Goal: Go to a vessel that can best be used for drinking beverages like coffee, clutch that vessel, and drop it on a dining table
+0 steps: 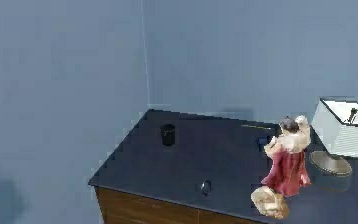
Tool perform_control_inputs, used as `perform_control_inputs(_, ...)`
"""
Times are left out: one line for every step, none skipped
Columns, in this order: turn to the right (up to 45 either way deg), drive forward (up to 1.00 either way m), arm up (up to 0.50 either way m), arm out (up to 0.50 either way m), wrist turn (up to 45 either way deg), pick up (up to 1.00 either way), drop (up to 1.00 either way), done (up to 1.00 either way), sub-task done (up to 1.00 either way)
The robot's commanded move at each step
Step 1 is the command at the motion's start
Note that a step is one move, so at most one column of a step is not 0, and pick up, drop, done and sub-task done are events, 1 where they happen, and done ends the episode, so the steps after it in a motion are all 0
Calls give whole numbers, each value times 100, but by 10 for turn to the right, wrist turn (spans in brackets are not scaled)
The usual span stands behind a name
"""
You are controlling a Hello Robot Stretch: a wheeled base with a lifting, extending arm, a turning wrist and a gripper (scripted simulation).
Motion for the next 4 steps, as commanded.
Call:
perform_control_inputs(-450,0,0,0,0,0,0,0,0)
perform_control_inputs(-420,0,0,0,0,0,0,0,0)
perform_control_inputs(450,0,0,0,0,0,0,0,0)
perform_control_inputs(180,0,0,0,0,0,0,0,0)
